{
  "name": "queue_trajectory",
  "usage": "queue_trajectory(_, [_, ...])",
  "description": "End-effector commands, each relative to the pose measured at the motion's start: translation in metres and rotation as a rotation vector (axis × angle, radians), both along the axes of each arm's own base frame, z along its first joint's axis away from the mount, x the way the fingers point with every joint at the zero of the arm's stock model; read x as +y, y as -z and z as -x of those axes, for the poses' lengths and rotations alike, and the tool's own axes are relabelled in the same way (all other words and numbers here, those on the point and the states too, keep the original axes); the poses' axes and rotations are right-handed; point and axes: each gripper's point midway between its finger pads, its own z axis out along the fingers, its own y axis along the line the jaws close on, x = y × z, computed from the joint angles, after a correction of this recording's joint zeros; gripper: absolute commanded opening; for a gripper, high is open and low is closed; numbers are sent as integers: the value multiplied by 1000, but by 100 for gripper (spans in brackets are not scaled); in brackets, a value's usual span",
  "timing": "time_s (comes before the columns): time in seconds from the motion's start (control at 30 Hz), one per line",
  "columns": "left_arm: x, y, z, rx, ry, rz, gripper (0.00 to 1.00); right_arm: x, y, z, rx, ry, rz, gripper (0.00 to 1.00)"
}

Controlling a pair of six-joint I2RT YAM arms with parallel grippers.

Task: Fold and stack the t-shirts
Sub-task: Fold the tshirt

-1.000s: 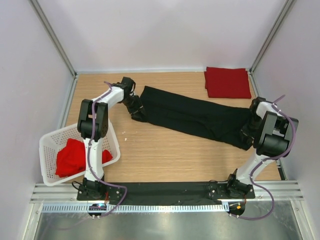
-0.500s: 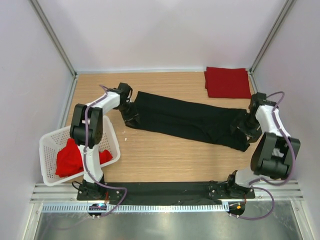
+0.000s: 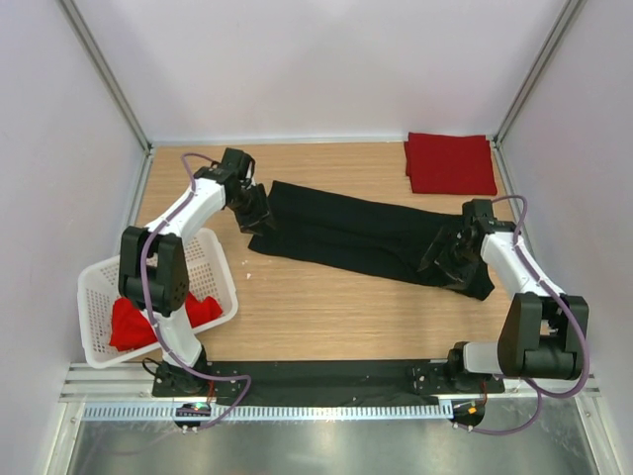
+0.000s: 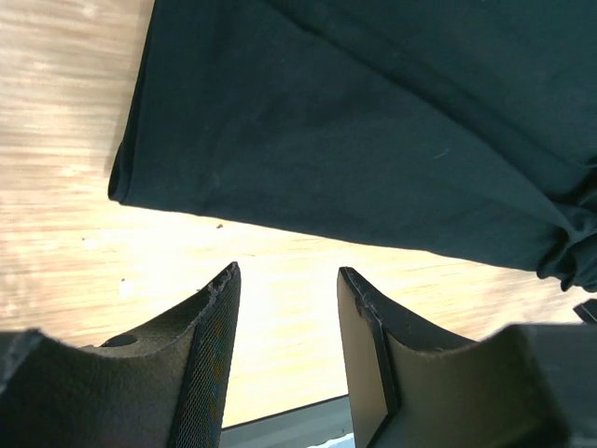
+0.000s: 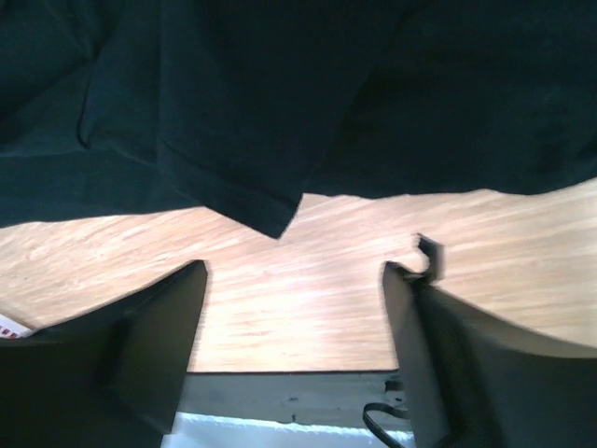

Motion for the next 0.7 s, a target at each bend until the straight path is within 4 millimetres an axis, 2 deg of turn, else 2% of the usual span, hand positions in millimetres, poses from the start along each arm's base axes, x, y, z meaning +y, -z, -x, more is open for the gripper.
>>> queue_trajectory(0.0, [-3, -24, -6, -62, 23, 16, 48, 4, -3, -22, -86, 47, -28, 72])
queue_trajectory(0.07, [-3, -25, -6, -64, 24, 18, 47, 8, 1, -26, -105, 69, -51, 61])
queue_trajectory(0.17, [-3, -24, -4, -60, 25, 19, 48, 13, 7, -27, -98, 91, -90, 50])
queue_trajectory(0.33, [-2, -21, 0, -51, 27, 15, 47, 16, 21, -24, -55, 110, -107, 49])
queue_trajectory(0.47, [-1, -21, 1, -53, 28, 9, 48, 14, 24, -32, -67, 129, -103, 47])
queue_trajectory(0.53, [-1, -22, 1, -53, 28, 9, 48, 15, 24, -38, -71, 132, -108, 39])
queue_trajectory(0.67, [0, -25, 1, -57, 27, 9, 48, 10, 14, -53, -98, 151, -86, 2])
